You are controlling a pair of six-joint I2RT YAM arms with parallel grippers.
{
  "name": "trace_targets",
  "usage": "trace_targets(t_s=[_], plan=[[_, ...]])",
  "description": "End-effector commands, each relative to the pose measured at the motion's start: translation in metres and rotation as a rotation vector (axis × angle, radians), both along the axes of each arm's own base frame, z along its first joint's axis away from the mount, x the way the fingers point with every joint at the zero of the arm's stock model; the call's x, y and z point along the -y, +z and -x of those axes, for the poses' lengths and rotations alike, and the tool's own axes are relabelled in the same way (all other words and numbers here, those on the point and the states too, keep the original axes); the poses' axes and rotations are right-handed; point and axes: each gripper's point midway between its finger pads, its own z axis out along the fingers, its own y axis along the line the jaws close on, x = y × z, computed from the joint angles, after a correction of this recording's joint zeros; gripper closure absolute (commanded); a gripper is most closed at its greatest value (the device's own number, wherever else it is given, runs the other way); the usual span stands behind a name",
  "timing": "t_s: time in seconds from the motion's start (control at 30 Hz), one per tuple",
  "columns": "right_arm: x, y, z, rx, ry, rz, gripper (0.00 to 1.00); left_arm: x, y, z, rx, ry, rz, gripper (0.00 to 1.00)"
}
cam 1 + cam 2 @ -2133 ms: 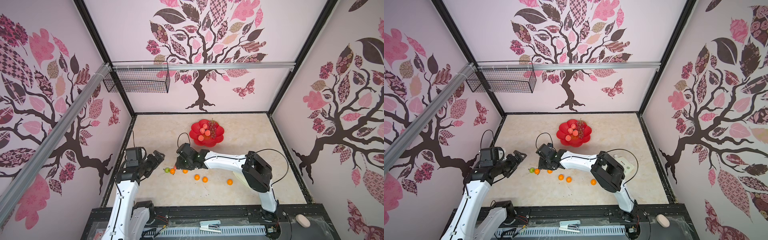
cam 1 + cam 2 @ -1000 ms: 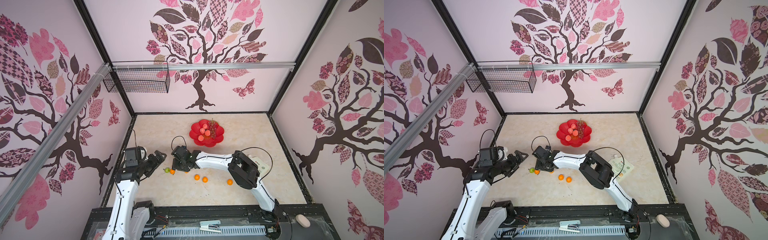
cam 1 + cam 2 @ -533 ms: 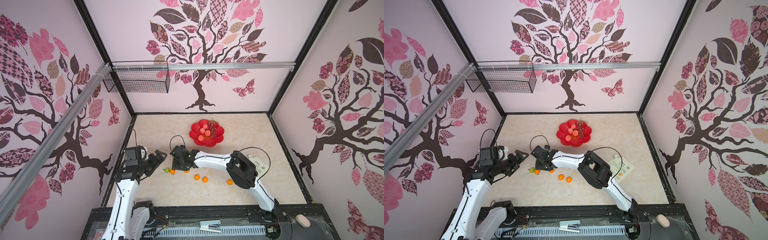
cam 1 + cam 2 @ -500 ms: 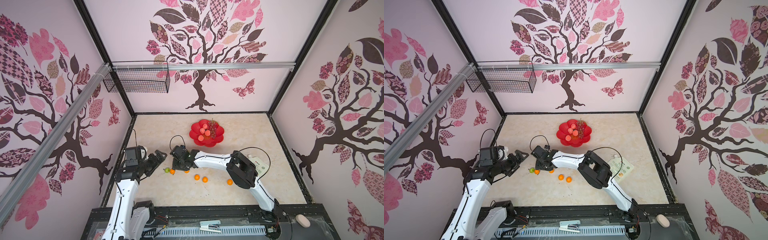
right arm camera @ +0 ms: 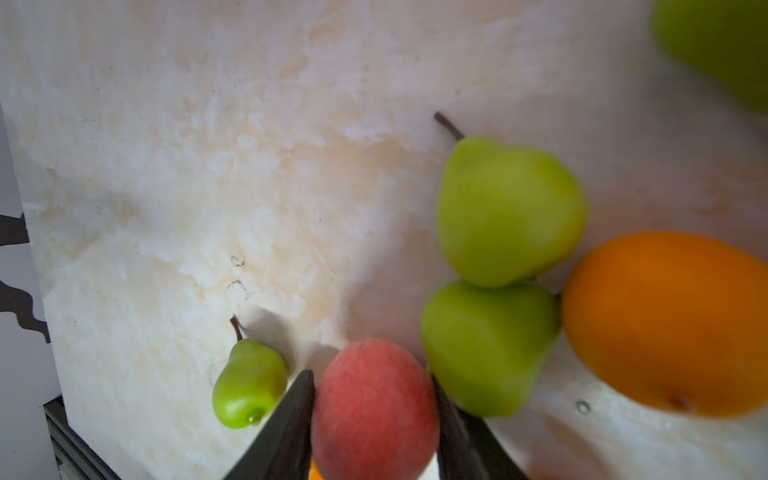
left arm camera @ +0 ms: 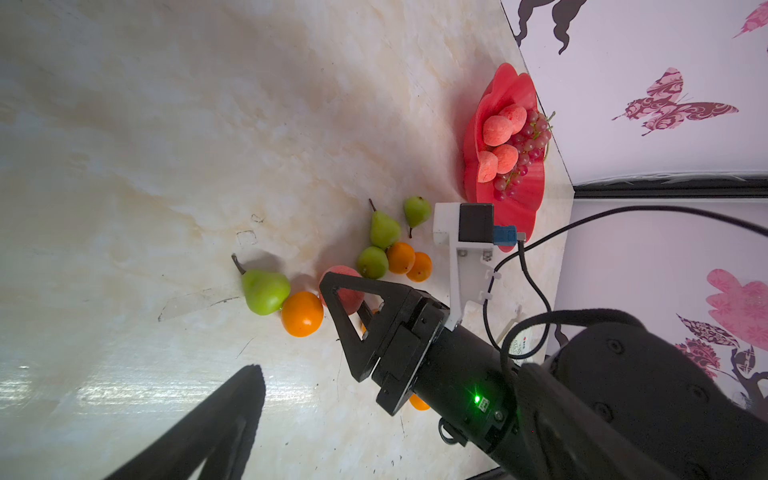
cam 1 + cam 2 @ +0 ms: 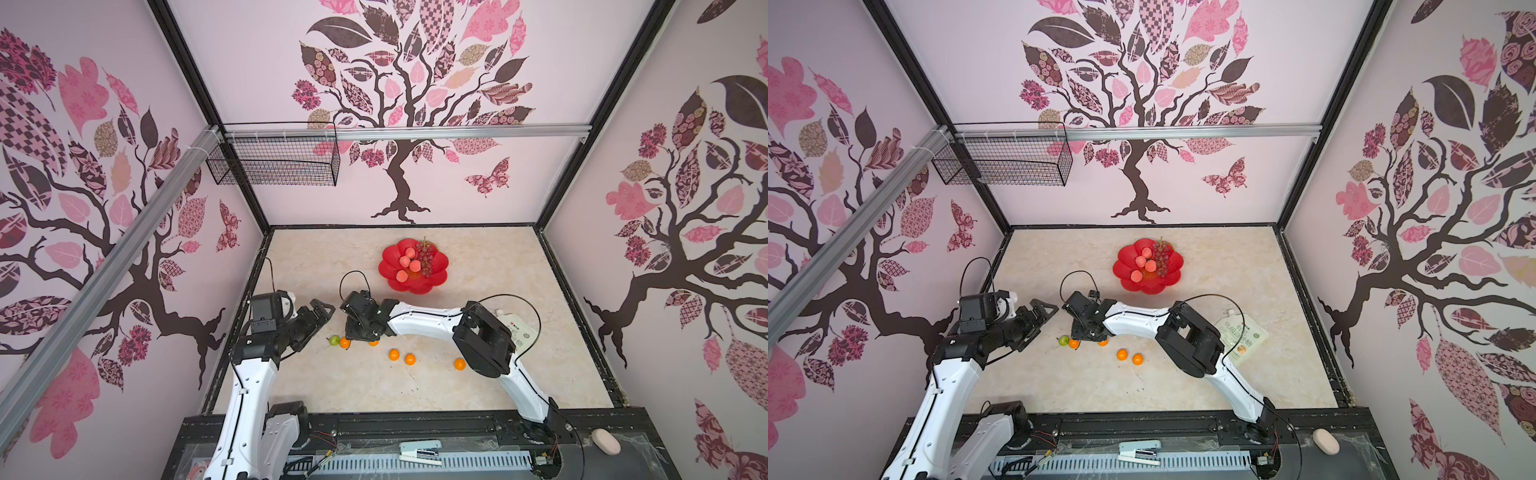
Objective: Place and organize the fake fruits in the fruit bowl
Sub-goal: 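Lower the right gripper and close it on the pink peach, then lift the peach and carry it over the red bowl with the right gripper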
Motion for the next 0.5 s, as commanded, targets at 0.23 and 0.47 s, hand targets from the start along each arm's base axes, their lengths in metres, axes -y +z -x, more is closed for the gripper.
trace_targets(t_s=[0.23,0.47], plan=[[0.016,0.063,-0.009,0.07,-0.005,-0.017,0.55,0.005,0.004,0.001,0.034,-0.053,0.002,0.02],[0.028,0.093,-0.001,0.084,-0.016,-0.068,0.56,0.007,0.012,0.004,0.071,-0.059,-0.008,0.02]])
